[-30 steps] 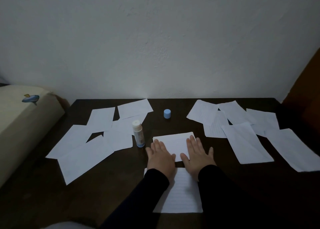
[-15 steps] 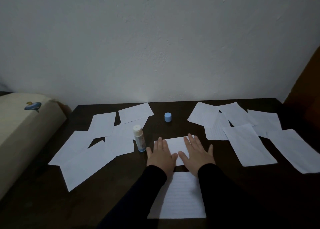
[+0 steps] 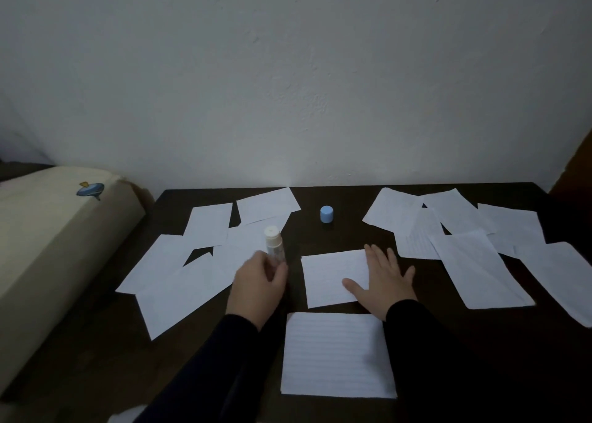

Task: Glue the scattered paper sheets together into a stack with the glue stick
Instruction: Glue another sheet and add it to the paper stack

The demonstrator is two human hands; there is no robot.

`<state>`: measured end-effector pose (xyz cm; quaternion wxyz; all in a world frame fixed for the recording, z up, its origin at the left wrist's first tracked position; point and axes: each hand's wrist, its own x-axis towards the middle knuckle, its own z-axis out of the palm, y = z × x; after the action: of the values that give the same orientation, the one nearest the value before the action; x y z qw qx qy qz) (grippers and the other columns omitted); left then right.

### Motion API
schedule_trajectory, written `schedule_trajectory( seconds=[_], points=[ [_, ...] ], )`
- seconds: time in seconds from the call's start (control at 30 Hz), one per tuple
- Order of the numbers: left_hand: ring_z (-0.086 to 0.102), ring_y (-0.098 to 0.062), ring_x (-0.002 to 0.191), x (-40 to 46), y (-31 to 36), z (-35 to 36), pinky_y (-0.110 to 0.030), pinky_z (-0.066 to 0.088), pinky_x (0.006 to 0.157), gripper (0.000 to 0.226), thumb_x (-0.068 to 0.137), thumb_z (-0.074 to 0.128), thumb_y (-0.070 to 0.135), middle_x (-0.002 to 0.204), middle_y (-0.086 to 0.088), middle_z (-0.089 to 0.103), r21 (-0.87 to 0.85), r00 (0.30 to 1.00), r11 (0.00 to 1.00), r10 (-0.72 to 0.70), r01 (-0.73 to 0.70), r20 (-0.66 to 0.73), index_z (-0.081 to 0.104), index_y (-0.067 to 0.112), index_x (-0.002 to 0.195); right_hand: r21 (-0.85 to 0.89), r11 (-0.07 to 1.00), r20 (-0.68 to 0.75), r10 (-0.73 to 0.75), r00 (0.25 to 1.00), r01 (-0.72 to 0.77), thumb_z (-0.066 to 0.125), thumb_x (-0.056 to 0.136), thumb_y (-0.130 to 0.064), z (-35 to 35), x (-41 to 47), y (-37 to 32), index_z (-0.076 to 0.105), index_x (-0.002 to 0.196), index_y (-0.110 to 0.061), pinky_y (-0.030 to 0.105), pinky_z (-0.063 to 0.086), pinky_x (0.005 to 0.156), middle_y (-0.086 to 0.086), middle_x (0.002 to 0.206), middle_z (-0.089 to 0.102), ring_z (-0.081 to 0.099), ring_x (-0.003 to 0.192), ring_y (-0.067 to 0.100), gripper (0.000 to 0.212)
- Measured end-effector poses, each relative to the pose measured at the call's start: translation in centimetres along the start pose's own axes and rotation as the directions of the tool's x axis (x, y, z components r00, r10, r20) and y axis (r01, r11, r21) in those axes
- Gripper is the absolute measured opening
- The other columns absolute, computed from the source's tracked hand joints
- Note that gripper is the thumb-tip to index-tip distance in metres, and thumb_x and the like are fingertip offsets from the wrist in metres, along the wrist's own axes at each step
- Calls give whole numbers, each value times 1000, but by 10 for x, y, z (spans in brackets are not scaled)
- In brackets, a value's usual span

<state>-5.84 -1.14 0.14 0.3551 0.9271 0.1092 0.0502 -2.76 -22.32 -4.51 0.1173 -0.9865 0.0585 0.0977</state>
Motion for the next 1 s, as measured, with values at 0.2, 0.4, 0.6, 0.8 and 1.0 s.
schedule_trajectory(
  seconds=[0.2,0.4,0.6,0.8,1.0],
  points=[
    [47,-24,127,21,-7,7,-43,45,101,78,80,75,36,146,-1,41,-319,989,937,-128,144,71,31,27,143,14,999,-36,-31,999,31,41,88,-67,0,-3,0,6,153,-29,60,5,114,-3,160,10,3,148,26,82],
    [50,-23,124,23,-7,11,-39,43,100,53,91,62,33,141,-2,50,-343,988,931,-81,121,130,41,23,139,42,995,-217,-79,973,90,54,91,-51,-4,-10,-9,29,146,-33,45,25,111,-6,138,47,40,129,17,63],
    [50,-19,114,14,3,-4,-36,44,96,49,94,57,36,140,-3,48,-466,994,878,-109,111,32,40,23,138,362,903,-399,-74,914,231,48,99,-24,-16,-26,-20,52,133,-26,22,41,92,-5,118,58,53,105,9,34],
    [45,-14,106,-10,9,-28,-34,43,92,51,95,56,34,141,-3,45,-514,997,856,-74,62,-2,37,23,141,730,649,-286,5,958,215,54,97,-18,-48,-62,-27,57,126,-19,14,40,78,-13,101,55,50,88,1,29],
    [46,-14,106,-29,4,-43,-36,45,92,53,93,57,35,140,-3,47,-499,997,865,-70,53,-17,37,24,141,711,700,-23,-62,998,60,59,94,-18,-31,-91,-17,58,127,-19,19,41,81,-8,107,59,53,91,3,32]
  ],
)
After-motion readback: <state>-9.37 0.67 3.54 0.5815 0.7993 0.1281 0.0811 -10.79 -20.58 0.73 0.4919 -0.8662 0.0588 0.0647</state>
